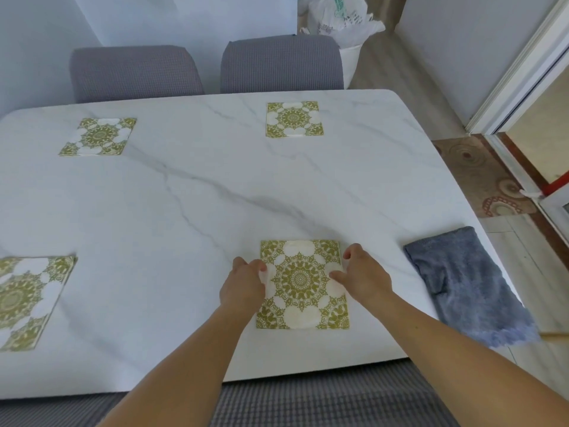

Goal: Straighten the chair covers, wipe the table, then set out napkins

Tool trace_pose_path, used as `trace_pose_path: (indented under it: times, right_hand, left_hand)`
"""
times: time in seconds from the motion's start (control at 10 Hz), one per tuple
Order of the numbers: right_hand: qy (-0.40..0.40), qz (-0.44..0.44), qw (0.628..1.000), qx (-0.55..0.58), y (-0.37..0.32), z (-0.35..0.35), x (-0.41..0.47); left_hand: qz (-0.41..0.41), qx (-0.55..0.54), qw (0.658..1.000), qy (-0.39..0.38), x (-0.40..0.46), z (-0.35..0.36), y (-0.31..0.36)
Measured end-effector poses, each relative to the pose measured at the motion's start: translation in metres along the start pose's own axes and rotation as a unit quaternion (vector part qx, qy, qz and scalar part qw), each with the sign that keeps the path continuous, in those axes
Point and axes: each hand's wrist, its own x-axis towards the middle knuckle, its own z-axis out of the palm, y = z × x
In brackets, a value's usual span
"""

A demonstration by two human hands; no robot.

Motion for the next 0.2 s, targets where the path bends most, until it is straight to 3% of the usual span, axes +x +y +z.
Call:
trace_pose_path:
  times: [0.2]
  right_hand:
    - [-0.004,-0.011,1.0,0.008,0.0035,-0.0061,-0.004]
  left_hand:
    - [0.01,-0.032,0.999,-0.022,-0.0051,-0.0067,-0.0082]
